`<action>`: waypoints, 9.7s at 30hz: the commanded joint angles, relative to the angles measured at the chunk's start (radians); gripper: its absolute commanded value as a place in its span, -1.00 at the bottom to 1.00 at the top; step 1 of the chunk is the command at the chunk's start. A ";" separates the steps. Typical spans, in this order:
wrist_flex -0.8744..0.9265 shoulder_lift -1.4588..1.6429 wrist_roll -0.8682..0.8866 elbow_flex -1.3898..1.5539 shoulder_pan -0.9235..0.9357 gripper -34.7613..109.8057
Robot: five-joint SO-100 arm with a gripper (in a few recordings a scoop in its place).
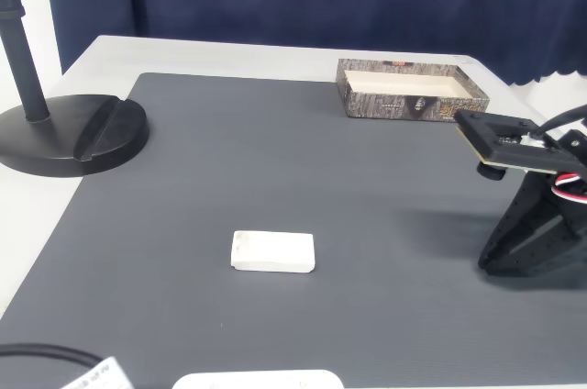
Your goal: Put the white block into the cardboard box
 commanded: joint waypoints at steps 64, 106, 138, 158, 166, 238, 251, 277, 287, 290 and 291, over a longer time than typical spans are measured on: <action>-0.123 -0.818 0.011 -0.621 0.069 -0.54; -0.123 -1.491 0.092 -1.216 0.081 -0.54; 0.075 -2.051 0.204 -1.887 0.100 -0.54; 0.084 -2.164 0.201 -1.990 0.080 -0.54; 0.118 -2.206 0.117 -2.042 0.069 -0.54; 0.130 -2.299 0.222 -2.069 0.130 -0.06; 0.126 -2.309 0.218 -2.069 0.129 -0.07; 0.124 -2.330 0.207 -2.082 0.126 -0.06; 0.086 -2.350 0.204 -2.094 0.121 -0.09; 0.078 -2.358 0.204 -2.102 0.121 -0.10; 0.077 -2.361 0.204 -2.103 0.121 -0.10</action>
